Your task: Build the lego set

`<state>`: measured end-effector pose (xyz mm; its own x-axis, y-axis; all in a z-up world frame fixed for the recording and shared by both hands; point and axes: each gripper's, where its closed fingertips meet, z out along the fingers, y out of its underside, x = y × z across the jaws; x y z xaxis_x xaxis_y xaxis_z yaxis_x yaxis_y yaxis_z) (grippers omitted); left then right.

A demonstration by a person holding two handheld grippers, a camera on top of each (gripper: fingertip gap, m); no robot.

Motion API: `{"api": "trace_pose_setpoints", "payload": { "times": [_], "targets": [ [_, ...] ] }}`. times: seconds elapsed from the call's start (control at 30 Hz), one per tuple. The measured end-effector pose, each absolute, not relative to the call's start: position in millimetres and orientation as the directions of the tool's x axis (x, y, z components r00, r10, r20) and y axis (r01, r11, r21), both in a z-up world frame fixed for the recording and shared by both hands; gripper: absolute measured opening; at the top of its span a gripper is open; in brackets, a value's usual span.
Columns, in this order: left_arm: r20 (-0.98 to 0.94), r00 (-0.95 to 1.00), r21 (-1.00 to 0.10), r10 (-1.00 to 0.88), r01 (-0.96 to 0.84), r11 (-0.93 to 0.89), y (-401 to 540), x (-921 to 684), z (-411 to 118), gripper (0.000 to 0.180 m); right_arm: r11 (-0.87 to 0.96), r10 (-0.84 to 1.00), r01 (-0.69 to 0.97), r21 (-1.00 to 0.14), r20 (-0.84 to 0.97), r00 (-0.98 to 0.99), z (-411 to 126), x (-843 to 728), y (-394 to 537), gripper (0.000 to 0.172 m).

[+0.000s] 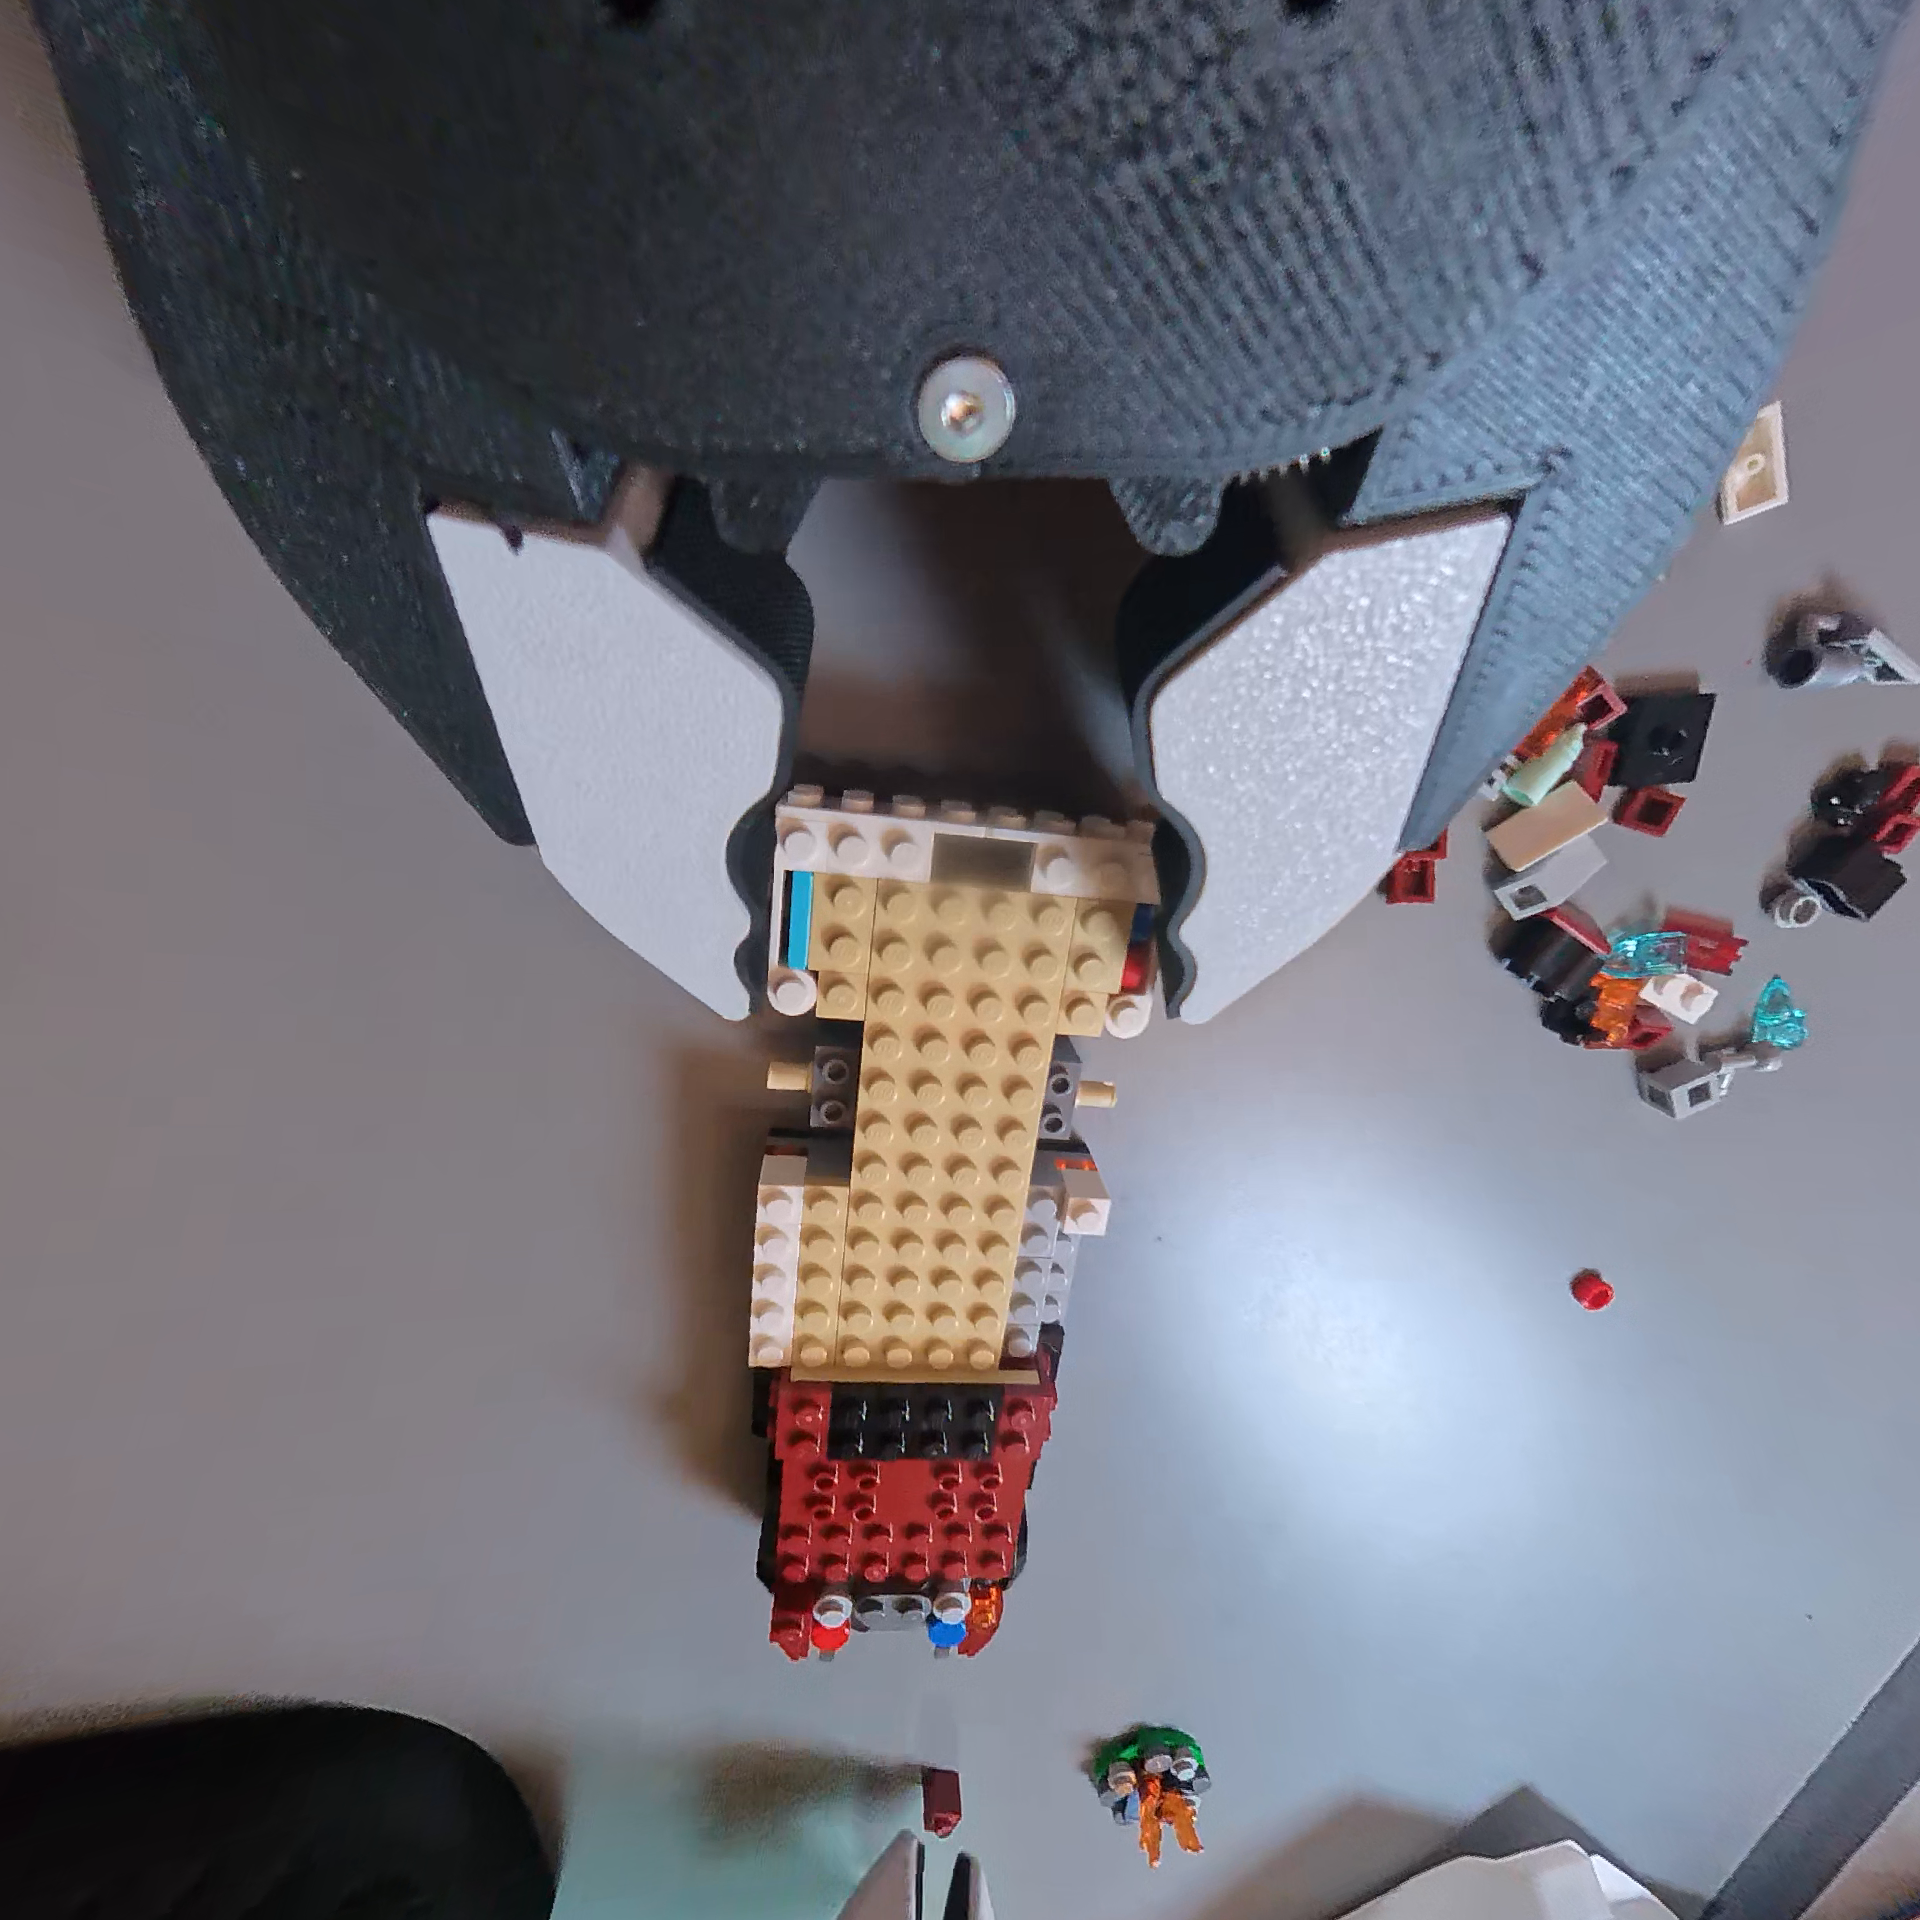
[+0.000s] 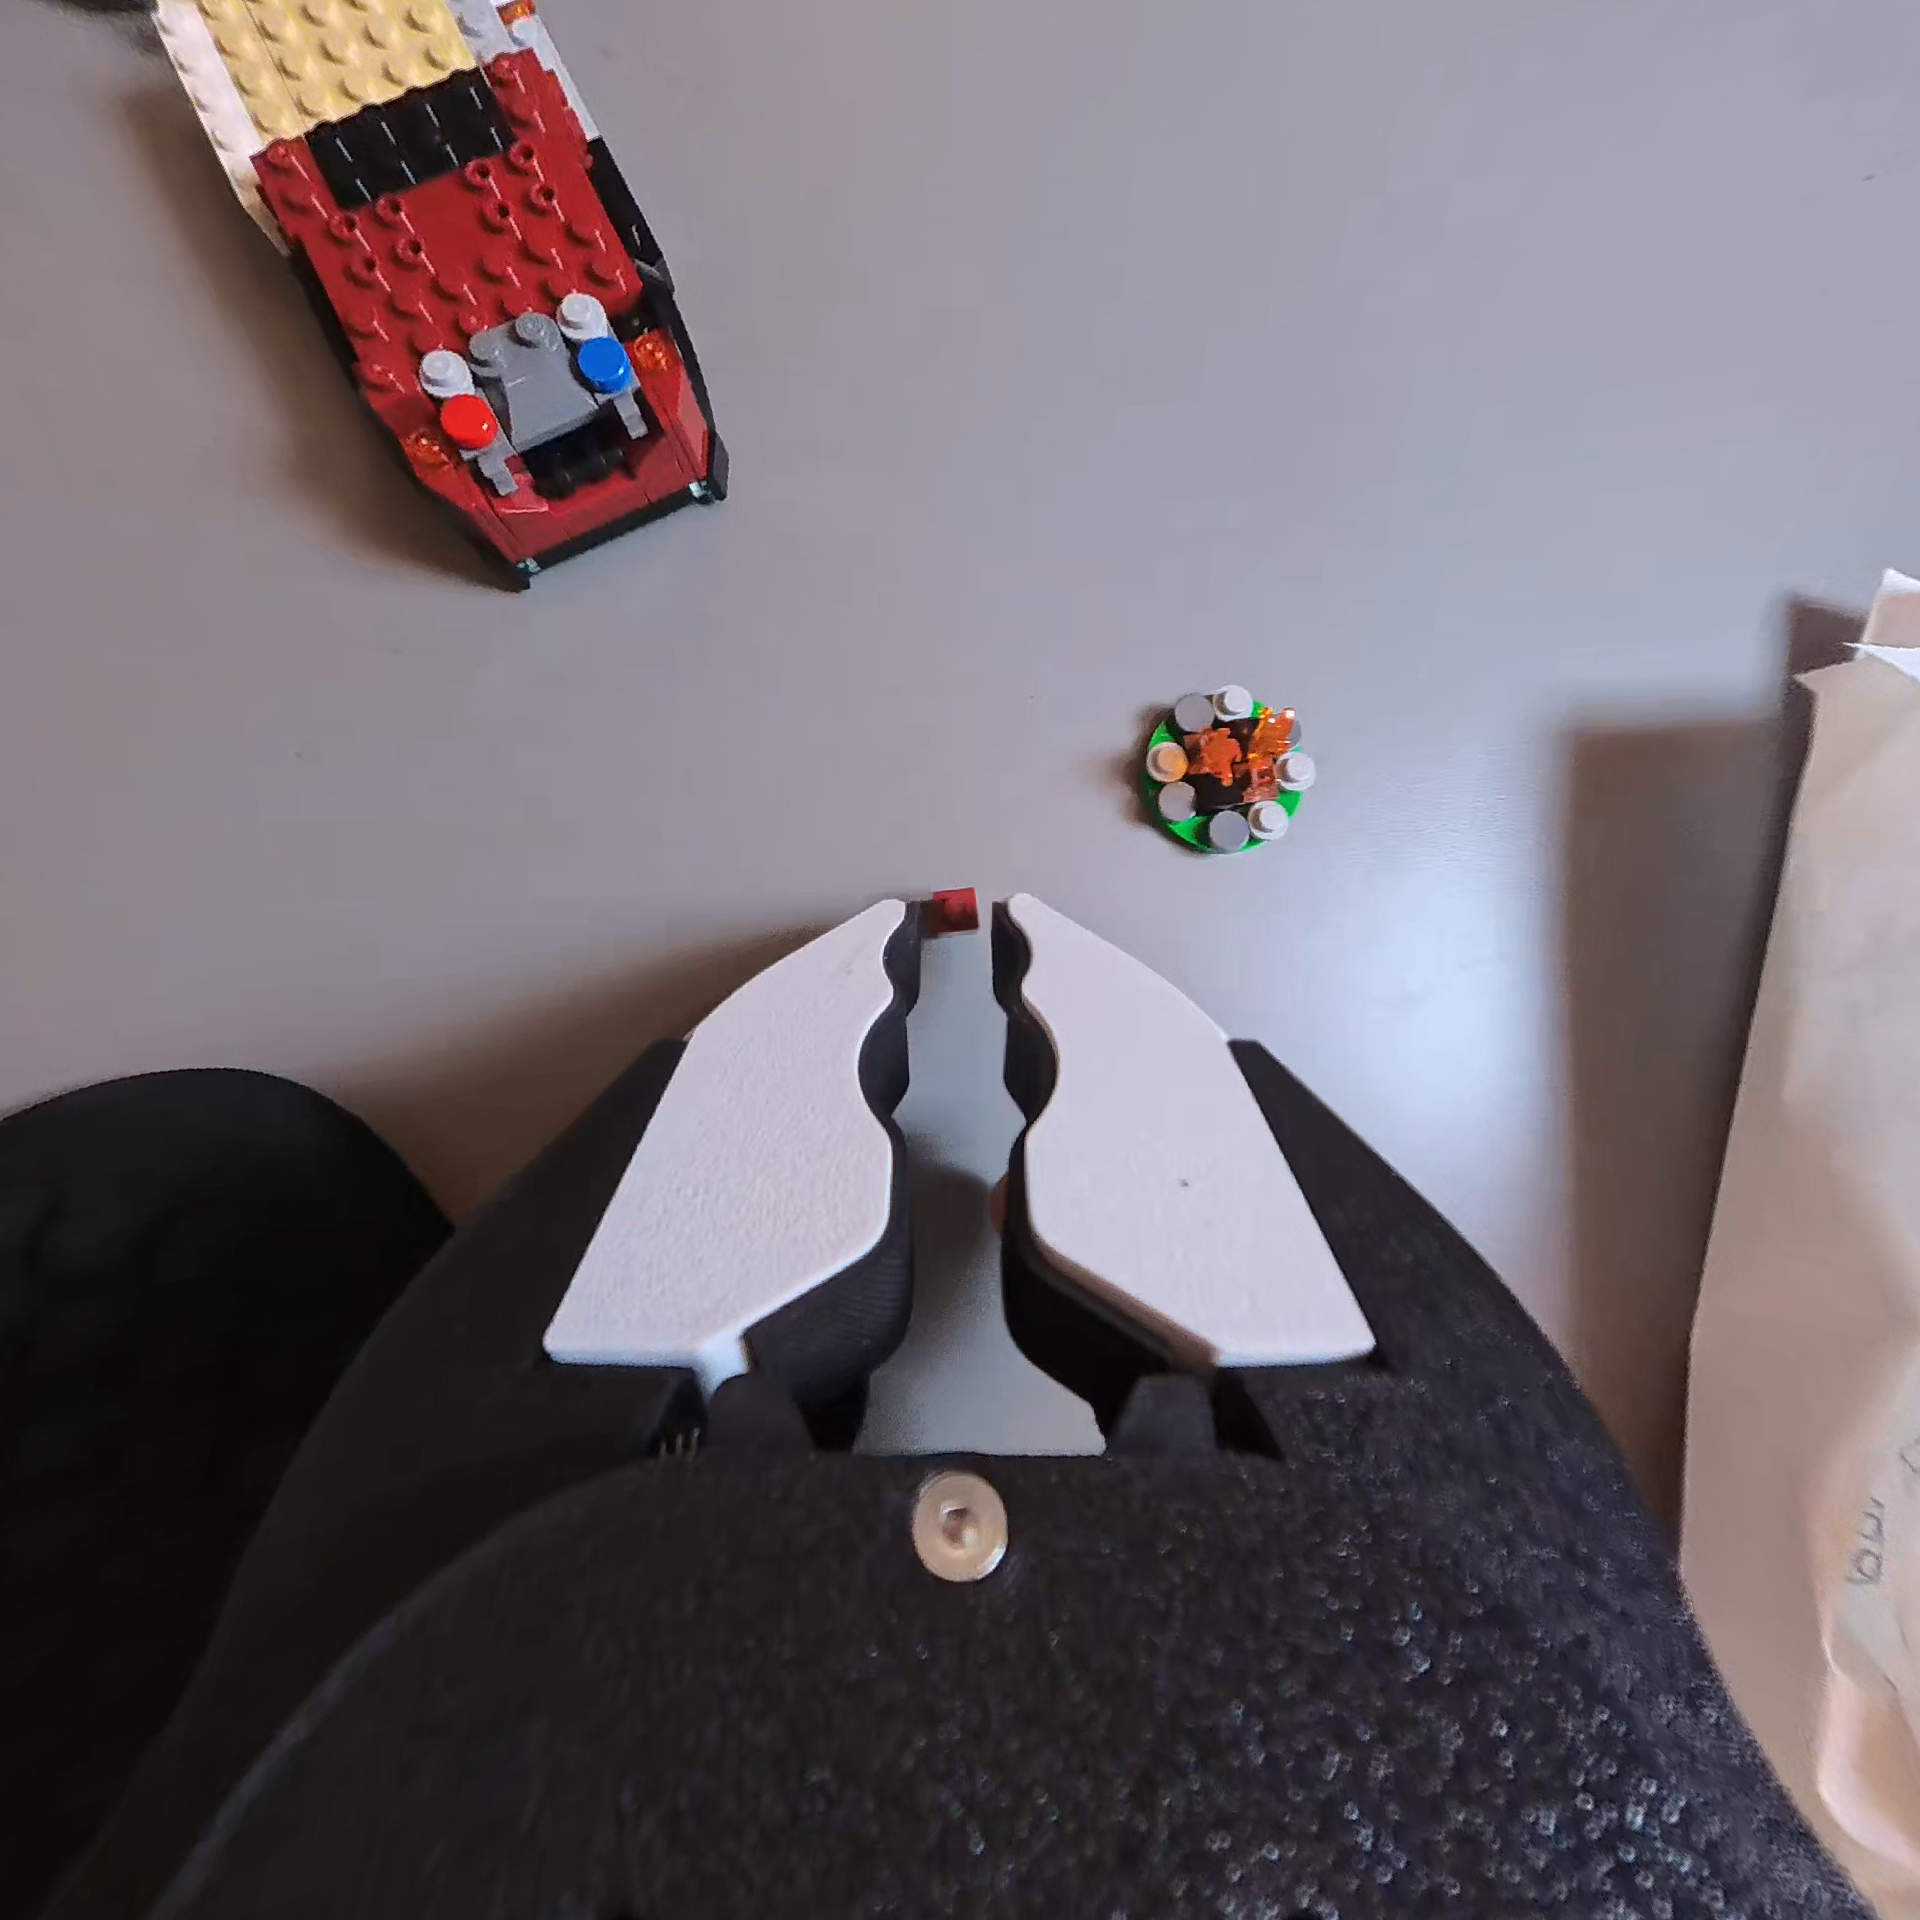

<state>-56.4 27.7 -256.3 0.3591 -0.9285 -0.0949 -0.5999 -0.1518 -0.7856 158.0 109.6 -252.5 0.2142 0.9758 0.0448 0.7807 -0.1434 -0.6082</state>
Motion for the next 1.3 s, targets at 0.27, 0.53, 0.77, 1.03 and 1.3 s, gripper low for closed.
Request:
{"api": "trace_pose_setpoints", "payload": {
  "times": [0.27, 0.53, 0.77, 1.03, 1.3],
  "targets": [
    [-0.096, 0.354, -0.786, -0.93, -0.601, -0.147, 27, -58, -256, 0.072, -0.129, 0.98, 0.797, -0.589, 0.049, 0.194, -255, 153, 110, 0.007],
    [-0.1, 0.346, -0.785, -0.933, -0.603, -0.139, 25, -59, -256, 0.074, -0.13, 0.979, 0.809, -0.573, 0.057, 0.197, -256, 153, 112, 0.008],
    [-0.084, 0.355, -0.805, -0.931, -0.575, -0.147, 25, -57, -250, 0.075, -0.133, 0.977, 0.807, -0.575, 0.06, 0.204, -256, 152, 112, 0.007],
    [-0.097, 0.365, -0.809, -0.926, -0.571, -0.14, 26, -53, -244, 0.078, -0.113, 0.977, 0.783, -0.612, 0.073, 0.199, -251, 149, 106, 0.006],
    [-0.066, 0.294, -0.678, -0.954, -0.715, -0.174, 35, -37, -235, 0.08, -0.005, 0.986, 0.724, -0.69, 0.117, 0.118, -219, 107, 100, 0.006]
  ]
}}
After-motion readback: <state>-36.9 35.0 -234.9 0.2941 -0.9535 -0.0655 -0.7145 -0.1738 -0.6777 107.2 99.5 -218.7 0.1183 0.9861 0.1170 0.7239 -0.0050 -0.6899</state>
